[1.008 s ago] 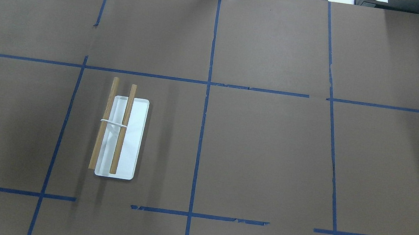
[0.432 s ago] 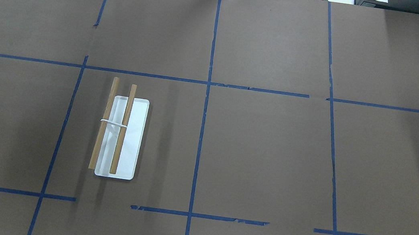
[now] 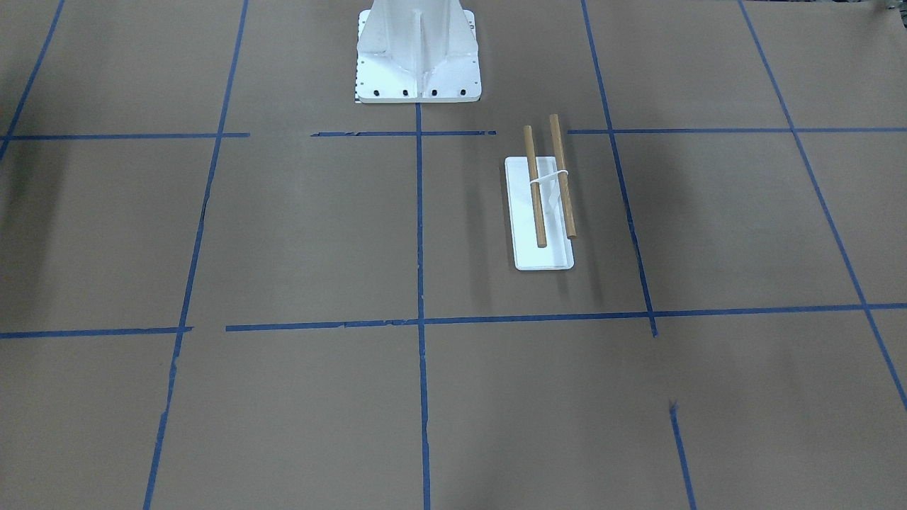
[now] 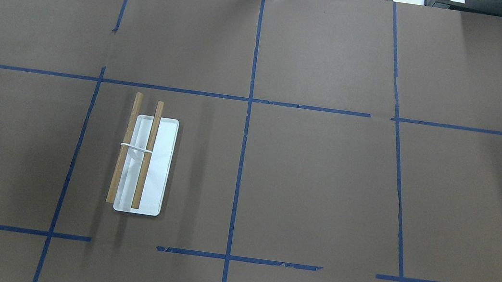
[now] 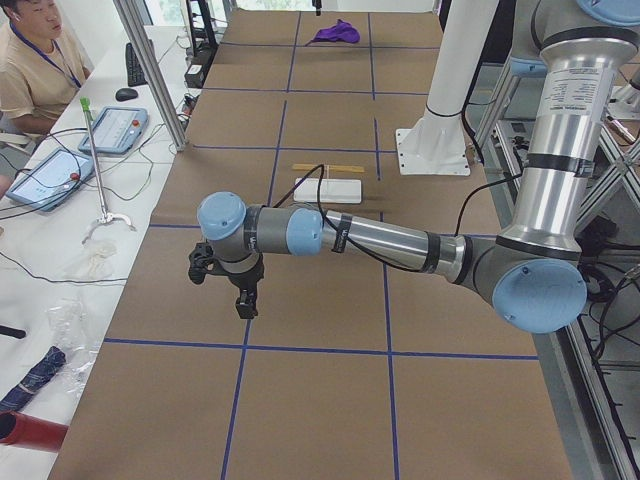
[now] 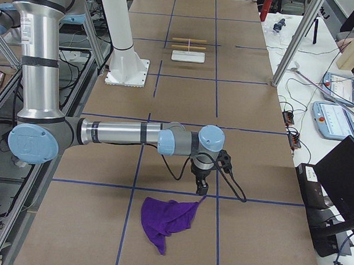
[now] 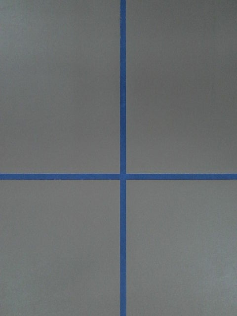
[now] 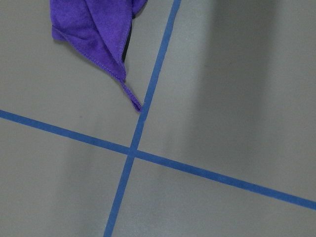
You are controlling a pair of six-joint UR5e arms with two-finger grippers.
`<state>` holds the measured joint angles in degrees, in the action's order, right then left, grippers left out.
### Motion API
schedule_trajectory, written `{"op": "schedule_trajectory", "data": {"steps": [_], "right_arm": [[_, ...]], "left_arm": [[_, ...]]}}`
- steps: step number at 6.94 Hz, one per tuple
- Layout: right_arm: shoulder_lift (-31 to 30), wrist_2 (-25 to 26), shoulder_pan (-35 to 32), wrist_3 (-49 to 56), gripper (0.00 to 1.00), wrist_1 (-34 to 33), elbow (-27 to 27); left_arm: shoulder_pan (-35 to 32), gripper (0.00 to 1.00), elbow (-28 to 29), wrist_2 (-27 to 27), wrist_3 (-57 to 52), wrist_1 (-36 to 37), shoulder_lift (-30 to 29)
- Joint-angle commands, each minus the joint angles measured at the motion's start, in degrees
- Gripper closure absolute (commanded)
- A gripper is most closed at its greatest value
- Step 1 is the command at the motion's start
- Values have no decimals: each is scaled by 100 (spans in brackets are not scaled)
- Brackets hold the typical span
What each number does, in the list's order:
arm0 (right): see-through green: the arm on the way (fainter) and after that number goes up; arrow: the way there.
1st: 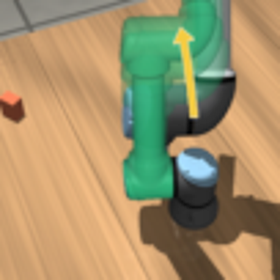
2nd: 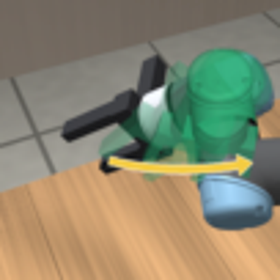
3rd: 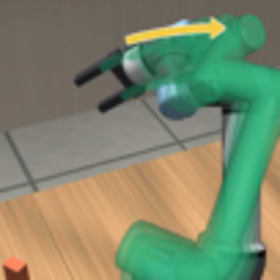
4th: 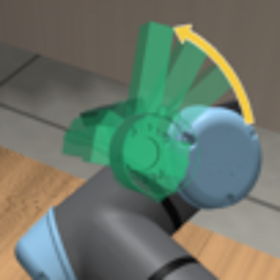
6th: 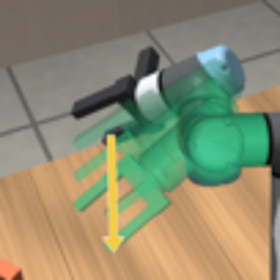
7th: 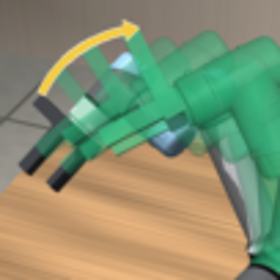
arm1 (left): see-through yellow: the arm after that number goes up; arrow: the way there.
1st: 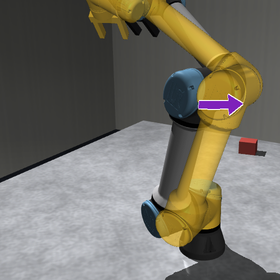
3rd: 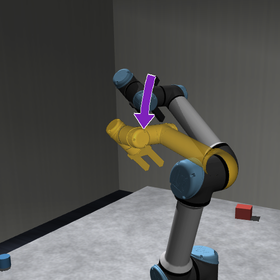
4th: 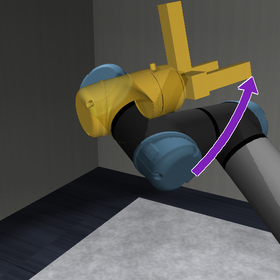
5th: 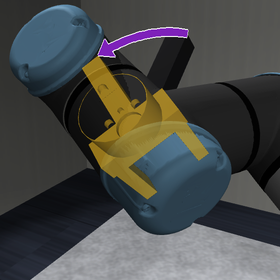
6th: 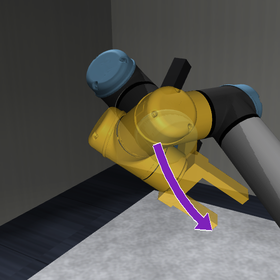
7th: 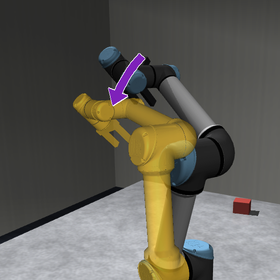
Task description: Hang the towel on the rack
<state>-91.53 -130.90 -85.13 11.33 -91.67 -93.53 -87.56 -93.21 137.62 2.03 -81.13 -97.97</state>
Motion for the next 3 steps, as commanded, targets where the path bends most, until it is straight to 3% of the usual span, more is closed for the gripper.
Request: {"op": "schedule_trajectory", "data": {"steps": [1,3], "right_arm": [[-84,-181,5,-43,0,-8,28],[-269,-129,31,9,0,0,229]], "left_arm": [[28,0,40,72,-1,-463,23],[64,0,23,72,-10,-501,24]]}}
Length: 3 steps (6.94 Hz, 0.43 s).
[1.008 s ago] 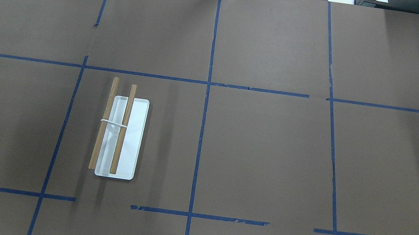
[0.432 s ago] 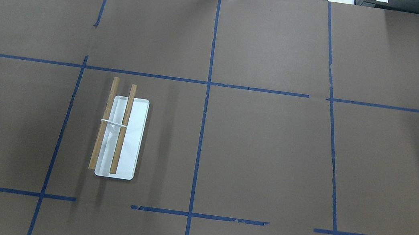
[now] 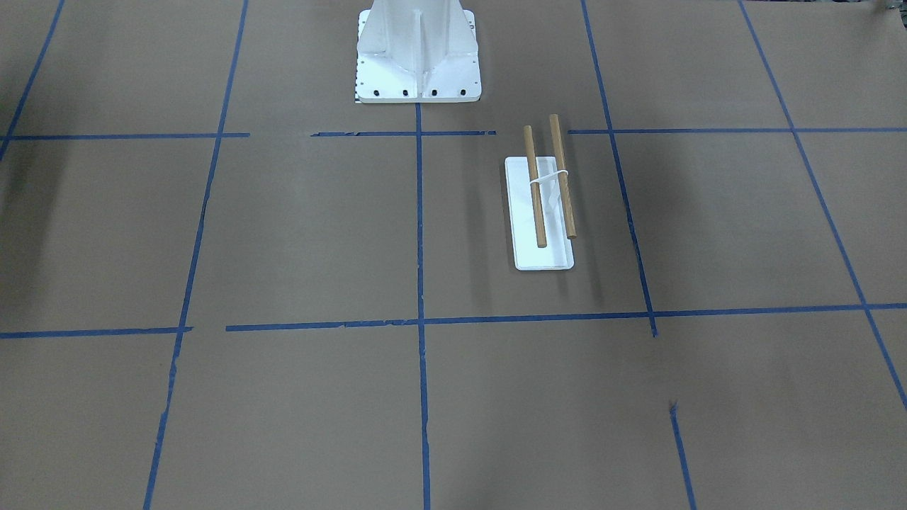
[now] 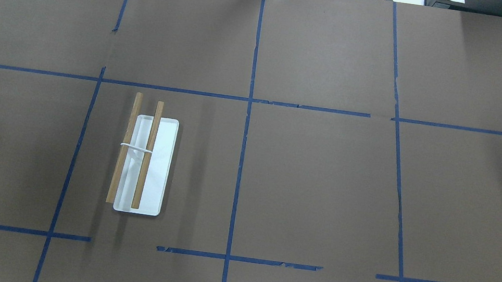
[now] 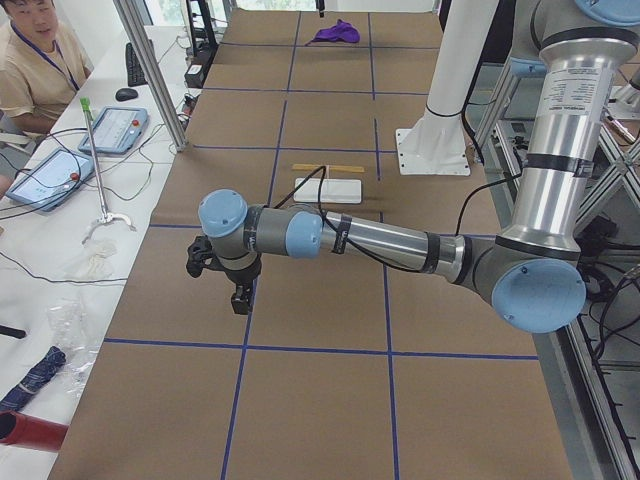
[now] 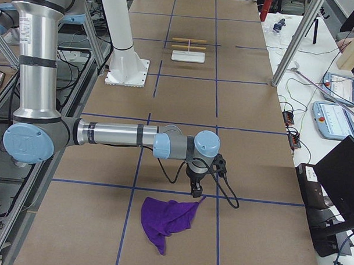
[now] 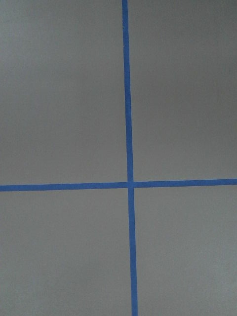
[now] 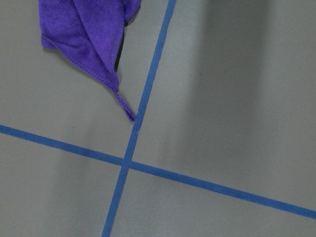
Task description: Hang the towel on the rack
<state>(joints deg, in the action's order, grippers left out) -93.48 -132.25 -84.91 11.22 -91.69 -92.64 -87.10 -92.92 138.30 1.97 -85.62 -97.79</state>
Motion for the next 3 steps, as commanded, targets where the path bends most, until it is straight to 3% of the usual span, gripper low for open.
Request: {"op": "schedule_trajectory", "data": {"steps": [1,3], "right_arm": [[-74,32,87,30,2,107,350],[-74,103,141,4,6,1254,1165]], "left_arm": [[18,0,-7,13,-3,-60,5],[18,0,2,13,-3,-60,5]]}}
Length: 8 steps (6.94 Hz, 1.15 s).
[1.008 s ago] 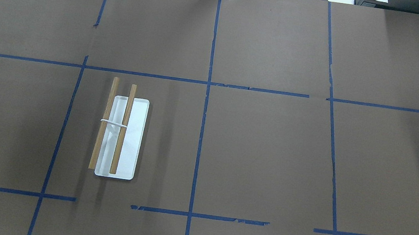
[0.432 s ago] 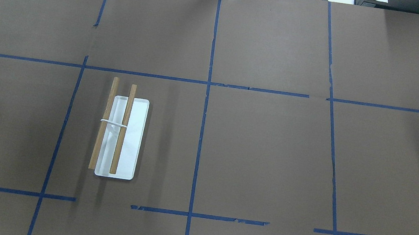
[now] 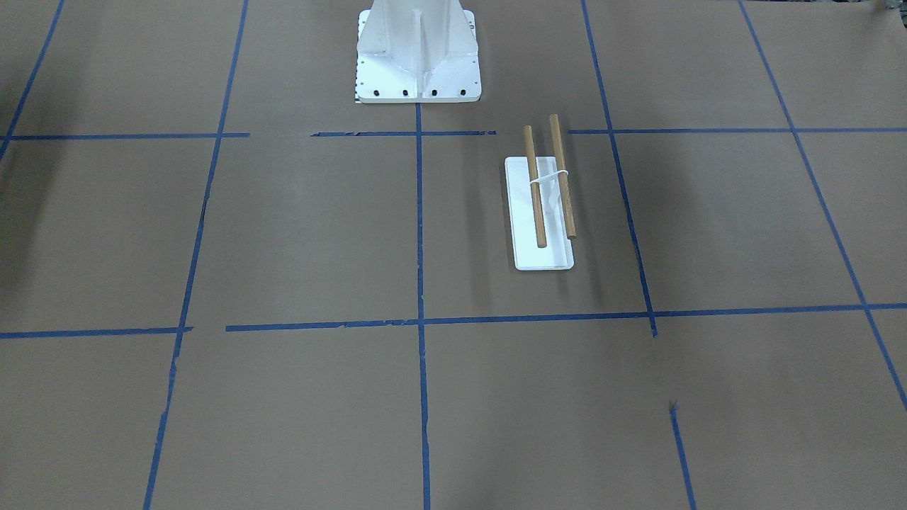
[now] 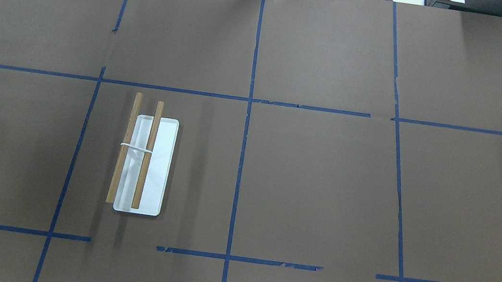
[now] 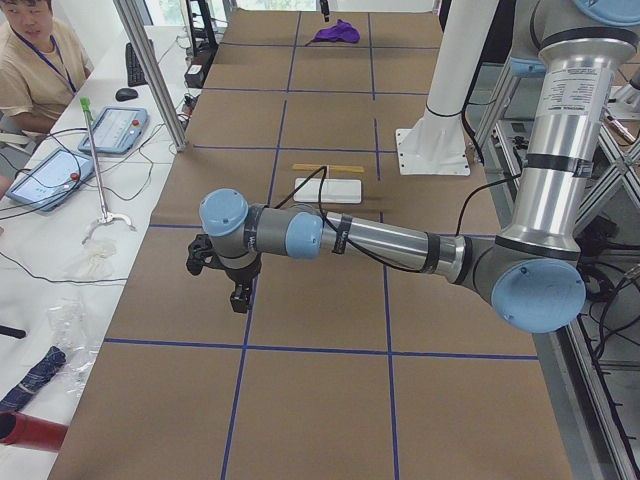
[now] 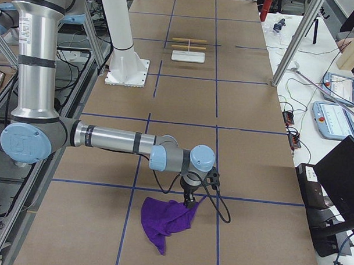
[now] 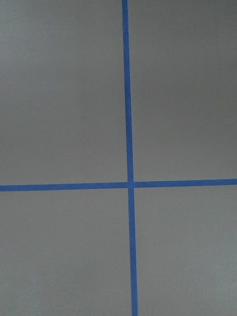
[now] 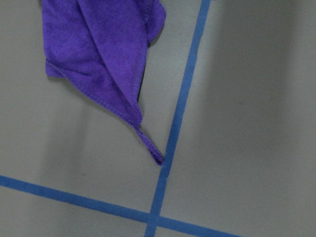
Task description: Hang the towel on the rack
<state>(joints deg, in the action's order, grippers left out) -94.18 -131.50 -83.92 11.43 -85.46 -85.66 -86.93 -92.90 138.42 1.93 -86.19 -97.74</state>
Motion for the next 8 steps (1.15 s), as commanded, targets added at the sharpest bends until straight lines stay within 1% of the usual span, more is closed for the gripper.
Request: {"op": "schedule_trajectory", "data": {"steps": [1,2,3,6,7,8], "right_arm": [[-4,28,69,-18,6,818,698],[-12,37,95,-27,8,820,787],[-4,28,174,-18,12,855,1014],[-4,19,236,8,28,873,1305],[-12,19,236,8,42,882,1341],[-21,19,236,17,68,882,1368]], "left_arm": [[1,0,0,1,0,-3,0],[1,0,0,1,0,-3,0],[10,0,-18,1,0,-3,9],[10,0,-44,1,9,-29,9],[10,0,-53,1,9,-29,9],[10,0,-70,1,17,-29,9]]}}
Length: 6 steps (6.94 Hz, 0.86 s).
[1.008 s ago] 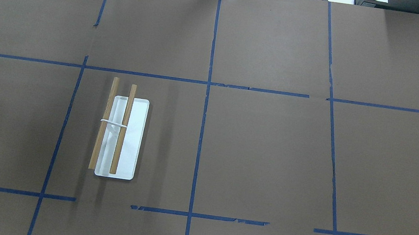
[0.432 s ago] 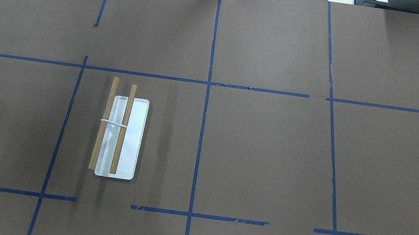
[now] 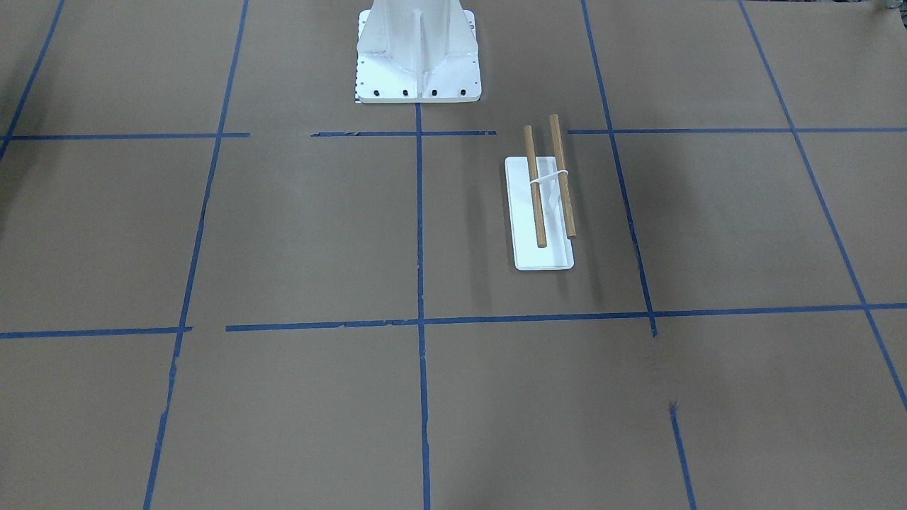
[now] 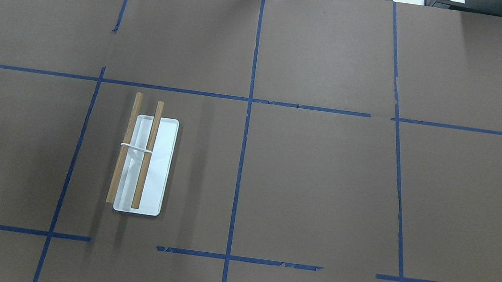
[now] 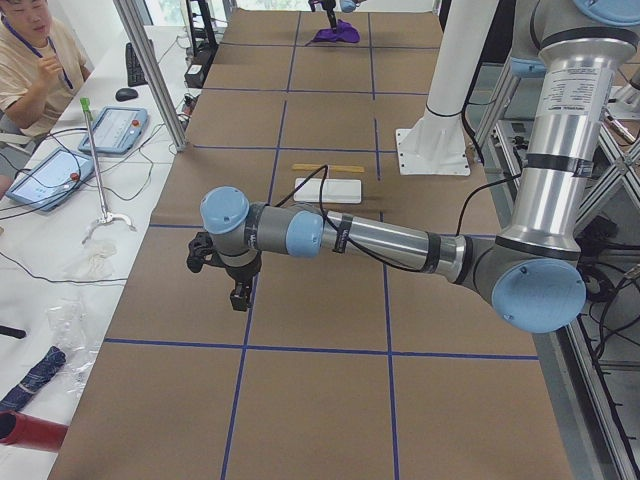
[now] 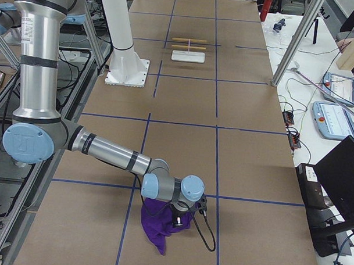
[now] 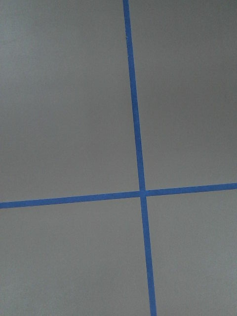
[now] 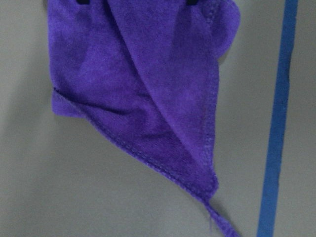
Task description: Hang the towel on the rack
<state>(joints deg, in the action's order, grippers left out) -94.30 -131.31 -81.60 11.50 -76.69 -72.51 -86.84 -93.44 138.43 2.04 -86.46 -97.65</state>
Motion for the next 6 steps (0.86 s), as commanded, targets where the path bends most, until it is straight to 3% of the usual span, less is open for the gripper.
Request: {"op": "schedule_trajectory", "data": {"steps": [1,2,5,6], "right_arm": [[-36,0,4,19,85,13,61],[-62,0,-5,28,100,13,61],[-54,-9,-14,-7,100,13,-43],[-62,-61,-23,-60,100,-56,-506]], "left_arm": [[0,0,-8,0,-2,-3,0],[0,0,-16,0,-2,-3,0],[-9,0,-16,9,-2,-11,-9],[0,0,-25,9,-2,-11,-9]]}}
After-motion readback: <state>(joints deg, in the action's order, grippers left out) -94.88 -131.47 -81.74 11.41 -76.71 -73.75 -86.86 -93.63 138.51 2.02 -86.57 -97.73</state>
